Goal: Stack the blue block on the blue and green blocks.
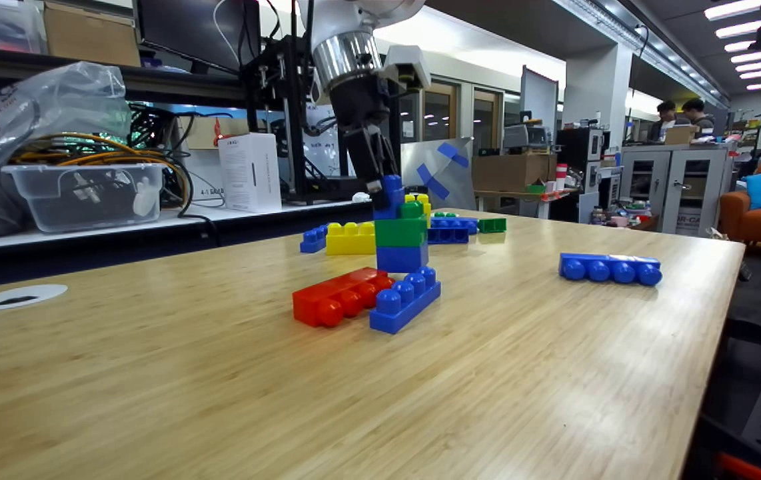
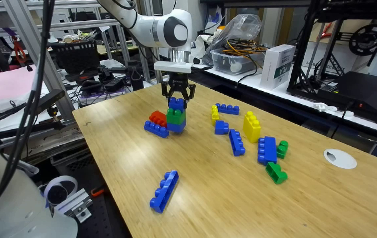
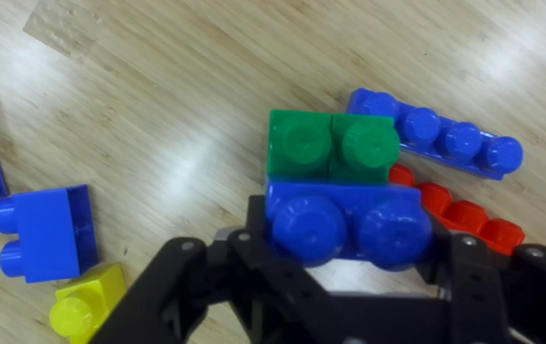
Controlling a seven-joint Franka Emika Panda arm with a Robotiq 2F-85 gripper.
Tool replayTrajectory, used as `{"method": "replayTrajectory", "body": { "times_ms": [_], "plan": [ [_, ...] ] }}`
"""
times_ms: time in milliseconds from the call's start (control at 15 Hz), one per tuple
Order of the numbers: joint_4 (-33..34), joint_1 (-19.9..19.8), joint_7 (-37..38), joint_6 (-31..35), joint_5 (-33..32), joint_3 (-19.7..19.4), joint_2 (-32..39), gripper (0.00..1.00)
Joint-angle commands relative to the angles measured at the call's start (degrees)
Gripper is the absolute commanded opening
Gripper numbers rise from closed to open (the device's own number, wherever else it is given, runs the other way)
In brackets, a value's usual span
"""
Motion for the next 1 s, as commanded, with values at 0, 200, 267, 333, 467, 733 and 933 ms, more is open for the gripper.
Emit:
{"method": "replayTrajectory", "body": {
  "times_ms": [0, 200, 267, 333, 467, 733, 933],
  "plan": [
    [0.11, -0.16, -2.3, -0.02, -1.68, 0.62, -0.25, 0.45],
    [0.2, -0.21, -3.09, -0.19, -2.43, 0.71, -0.28, 0.45],
    [0.27, -0.24, -3.3, -0.39, -2.65, 0.73, -0.27, 0.45],
    [0.35, -0.23, -3.42, -0.59, -2.84, 0.73, -0.23, 0.45],
    [0.36, -0.19, -3.04, -0.89, -2.94, 0.65, -0.33, 0.45],
    [0.3, -0.25, -2.22, -0.16, -1.89, 0.79, 0.18, 0.7],
    [0.3, -0.25, -2.21, -0.16, -1.89, 0.79, 0.19, 0.7]
  ]
}}
